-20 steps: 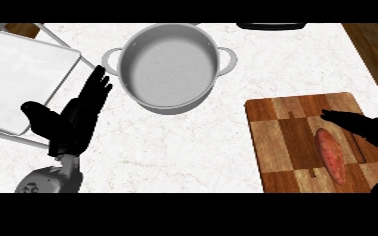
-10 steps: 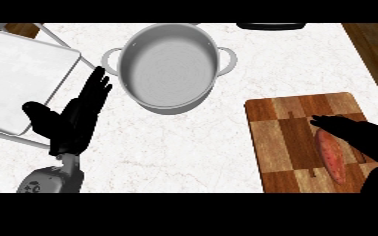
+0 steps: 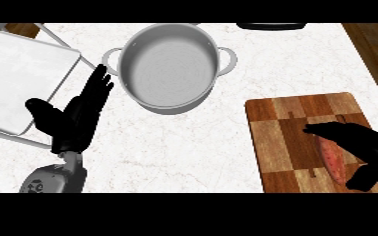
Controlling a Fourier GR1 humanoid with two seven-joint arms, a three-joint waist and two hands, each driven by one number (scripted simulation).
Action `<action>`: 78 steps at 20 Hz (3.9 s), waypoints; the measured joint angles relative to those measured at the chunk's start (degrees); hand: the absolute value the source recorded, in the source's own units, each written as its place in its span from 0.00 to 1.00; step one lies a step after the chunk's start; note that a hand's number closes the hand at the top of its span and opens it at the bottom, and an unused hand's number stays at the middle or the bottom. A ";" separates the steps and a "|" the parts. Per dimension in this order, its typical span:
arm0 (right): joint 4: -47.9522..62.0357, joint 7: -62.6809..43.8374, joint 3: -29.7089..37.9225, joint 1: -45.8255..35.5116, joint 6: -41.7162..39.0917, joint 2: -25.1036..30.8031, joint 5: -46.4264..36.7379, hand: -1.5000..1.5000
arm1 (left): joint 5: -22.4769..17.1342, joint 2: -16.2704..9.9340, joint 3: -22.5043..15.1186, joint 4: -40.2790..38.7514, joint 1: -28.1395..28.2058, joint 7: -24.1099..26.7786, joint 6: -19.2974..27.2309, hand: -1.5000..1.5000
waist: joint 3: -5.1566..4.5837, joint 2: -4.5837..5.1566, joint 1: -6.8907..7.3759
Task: Pick the sweet potato from the cutting board and place it in the pot
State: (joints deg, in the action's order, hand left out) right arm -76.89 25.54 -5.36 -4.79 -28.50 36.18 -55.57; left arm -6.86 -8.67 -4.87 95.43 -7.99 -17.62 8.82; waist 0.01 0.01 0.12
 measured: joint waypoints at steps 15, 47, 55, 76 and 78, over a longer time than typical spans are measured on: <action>-4.23 -12.35 4.46 0.72 2.28 -13.96 -0.25 1.00 | 1.16 0.48 1.84 0.82 0.13 -1.44 -0.82 0.50 | -0.25 -0.32 -1.12; -24.11 -93.94 -27.75 -46.20 17.82 -35.38 -13.14 1.00 | 1.67 1.75 0.54 -0.30 -0.96 -1.12 -2.02 0.50 | -0.17 -0.19 1.88; -8.35 -92.70 -19.02 -58.44 20.37 -35.49 -6.51 1.00 | 1.18 1.58 0.66 0.41 -0.84 -1.17 -2.87 0.50 | -0.16 0.16 2.70; 26.70 -85.09 -10.56 -63.92 43.64 -35.80 13.87 0.00 | 1.99 2.32 0.07 -0.14 -2.16 -1.26 -3.33 0.50 | -0.06 0.87 4.15; 27.51 -83.37 -10.82 -63.07 48.37 -35.83 16.45 0.00 | 2.06 2.72 0.00 -0.77 -2.83 -1.24 -3.17 0.50 | -0.06 0.93 4.16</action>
State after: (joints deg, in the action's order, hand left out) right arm -49.38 -57.82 -16.18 -67.87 19.87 0.35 -39.12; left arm -4.81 -5.95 -4.87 94.67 -10.83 -18.85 5.65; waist -0.05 0.94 4.28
